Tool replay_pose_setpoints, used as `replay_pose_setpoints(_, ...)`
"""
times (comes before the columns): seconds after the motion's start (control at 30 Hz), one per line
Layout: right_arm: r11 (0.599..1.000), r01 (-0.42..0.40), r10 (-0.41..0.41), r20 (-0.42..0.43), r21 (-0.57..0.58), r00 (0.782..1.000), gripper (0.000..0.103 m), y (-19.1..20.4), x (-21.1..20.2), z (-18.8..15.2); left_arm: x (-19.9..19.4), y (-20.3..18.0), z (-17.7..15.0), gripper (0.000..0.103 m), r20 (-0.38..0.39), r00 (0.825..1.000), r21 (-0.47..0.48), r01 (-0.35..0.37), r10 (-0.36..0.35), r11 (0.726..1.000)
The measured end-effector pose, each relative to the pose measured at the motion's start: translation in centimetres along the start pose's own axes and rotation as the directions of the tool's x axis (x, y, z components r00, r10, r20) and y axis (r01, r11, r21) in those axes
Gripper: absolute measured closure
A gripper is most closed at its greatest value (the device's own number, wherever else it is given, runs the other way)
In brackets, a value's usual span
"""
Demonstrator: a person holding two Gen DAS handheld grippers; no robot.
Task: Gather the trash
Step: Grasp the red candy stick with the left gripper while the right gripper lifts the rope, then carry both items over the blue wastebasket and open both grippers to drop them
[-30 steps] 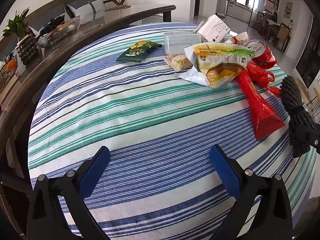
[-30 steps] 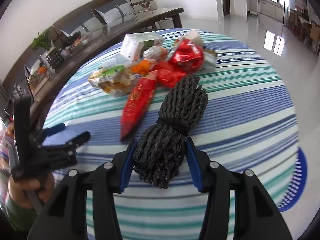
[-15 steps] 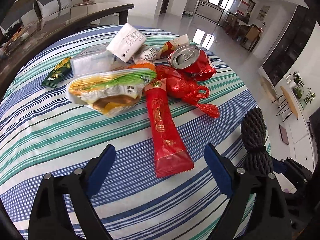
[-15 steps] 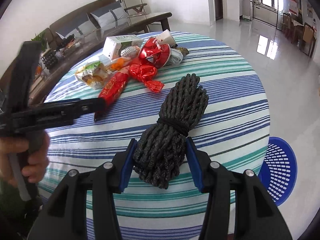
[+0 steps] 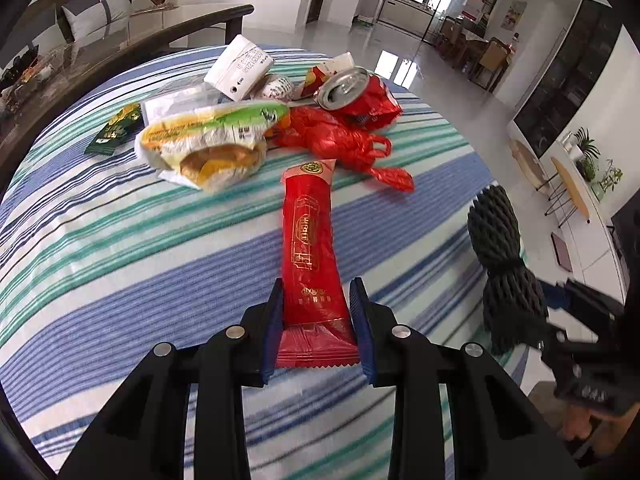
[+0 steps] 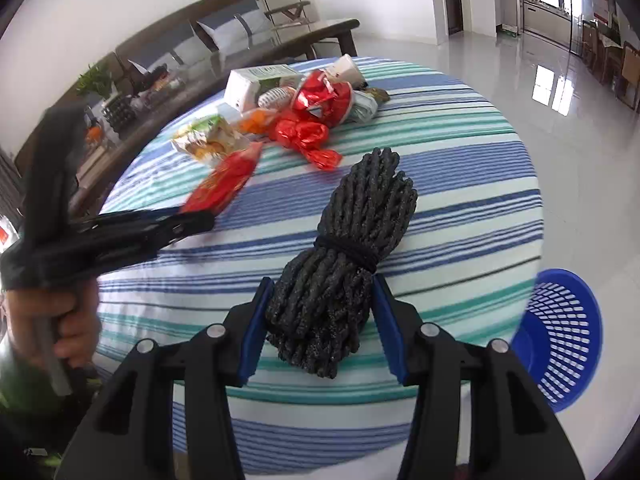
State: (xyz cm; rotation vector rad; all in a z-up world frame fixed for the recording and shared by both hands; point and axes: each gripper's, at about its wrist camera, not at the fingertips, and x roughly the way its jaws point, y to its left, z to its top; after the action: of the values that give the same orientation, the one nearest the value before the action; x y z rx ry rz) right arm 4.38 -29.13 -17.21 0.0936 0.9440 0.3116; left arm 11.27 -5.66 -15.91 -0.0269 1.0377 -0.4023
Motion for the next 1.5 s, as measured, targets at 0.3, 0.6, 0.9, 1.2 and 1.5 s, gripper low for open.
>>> replay_pose_setpoints(0.3, 0.991, -0.006, 0.009, -0.021, 0.137, 1.0, 0.03, -1.7, -0.6, 0.6, -1.4, -0.2, -0.3, 0.044, -0.02, 0.999, 0.101, 0.033, -0.031, 0.994)
replay_pose_setpoints(0.6, 0.989, 0.023, -0.004, -0.128, 0.146, 0.992, 0.066, -2.0, 1.7, 2.6, 1.6, -1.0, 1.6, 0.085, -0.143, 0.989, 0.146, 0.07, -0.049, 0.987)
replay_pose_setpoints(0.9, 0.975, 0.019, -0.024, 0.019, 0.219, 1.0, 0.07, -7.5, -4.4, 3.2, -0.3, -6.7, 4.6, 0.092, -0.069, 0.983, 0.17, 0.181, -0.172, 0.969)
replay_pose_setpoints(1.2, 0.915, 0.241, -0.255, 0.0, 0.324, 0.967, 0.07, -21.4, -9.0, 0.9, 3.4, -22.6, 7.6, 0.093, -0.133, 0.951, 0.316, 0.308, -0.28, 0.897)
replay_pose_setpoints(1.5, 0.849, 0.248, -0.253, -0.052, 0.466, 0.966, 0.07, -31.7, -6.9, -3.4, 13.3, -34.1, 5.8, 0.092, -0.245, 0.931, 0.367, 0.348, -0.271, 0.863)
